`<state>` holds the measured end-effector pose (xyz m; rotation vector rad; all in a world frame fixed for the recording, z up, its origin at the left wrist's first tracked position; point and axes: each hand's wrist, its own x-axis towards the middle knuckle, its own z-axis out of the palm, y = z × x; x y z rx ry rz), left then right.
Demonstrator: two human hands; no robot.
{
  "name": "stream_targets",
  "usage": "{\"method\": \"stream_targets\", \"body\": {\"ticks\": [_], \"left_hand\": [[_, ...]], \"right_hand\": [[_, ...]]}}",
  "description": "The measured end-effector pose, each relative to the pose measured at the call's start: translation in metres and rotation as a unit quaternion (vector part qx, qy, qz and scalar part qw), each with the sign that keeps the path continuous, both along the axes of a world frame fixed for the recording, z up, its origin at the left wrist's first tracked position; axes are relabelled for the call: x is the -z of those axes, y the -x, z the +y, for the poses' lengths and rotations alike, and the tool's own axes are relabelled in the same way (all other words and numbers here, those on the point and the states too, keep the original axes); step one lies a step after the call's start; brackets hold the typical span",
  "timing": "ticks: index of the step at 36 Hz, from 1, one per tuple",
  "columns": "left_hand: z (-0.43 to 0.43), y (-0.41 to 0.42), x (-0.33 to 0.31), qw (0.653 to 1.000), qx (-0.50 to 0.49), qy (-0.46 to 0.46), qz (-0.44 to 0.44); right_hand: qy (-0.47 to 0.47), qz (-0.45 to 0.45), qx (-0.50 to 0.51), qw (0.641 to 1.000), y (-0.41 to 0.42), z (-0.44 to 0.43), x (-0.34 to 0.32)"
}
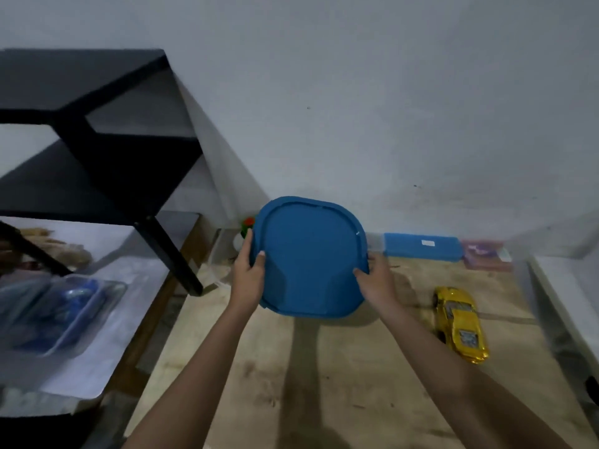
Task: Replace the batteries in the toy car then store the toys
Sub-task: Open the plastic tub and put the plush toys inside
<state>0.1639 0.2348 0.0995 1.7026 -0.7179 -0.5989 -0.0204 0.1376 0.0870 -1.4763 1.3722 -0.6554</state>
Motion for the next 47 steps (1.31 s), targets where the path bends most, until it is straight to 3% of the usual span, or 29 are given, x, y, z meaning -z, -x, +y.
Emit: {"method": "stream_targets", "body": {"ticks": [7,11,14,16,21,31,38,43,47], "left_hand": [[0.011,-0.073,0.026,0.993,-0.005,-0.067,-0.093],[0.01,-0.103,0.054,0.975,0.003,-0.162,-0.154],[0.007,-0.118,0.071,0.955,0.017,-0.222,-0.198],[0.001,-0.122,0.07,0.953,0.023,-0.243,-0.181],[-0.013,-0.139,0.078,0.954,0.033,-0.258,-0.147],[-0.024,-0.147,0.076,0.925,0.057,-0.315,-0.206],[-0.033,-0.158,0.075,0.93,0.049,-0.341,-0.128],[-0.032,-0.151,0.078,0.929,0.04,-0.318,-0.183],[-0.034,-0.154,0.084,0.917,0.067,-0.292,-0.262]], "right_hand": [[-0.026,0.015,-0.045,0.999,-0.068,0.006,0.018],[-0.031,0.044,-0.052,0.997,-0.098,0.013,0.036],[0.002,0.071,-0.035,0.997,-0.117,0.014,0.041],[0.025,0.097,-0.024,0.995,-0.124,0.011,0.041],[0.05,0.13,-0.026,0.99,-0.137,0.002,0.036],[0.065,0.234,-0.024,0.97,-0.157,-0.005,0.041],[0.059,0.221,-0.012,0.973,-0.162,-0.006,0.038],[0.067,0.229,-0.028,0.971,-0.162,-0.005,0.042],[0.145,0.353,-0.106,0.918,-0.158,-0.009,0.056]]}}
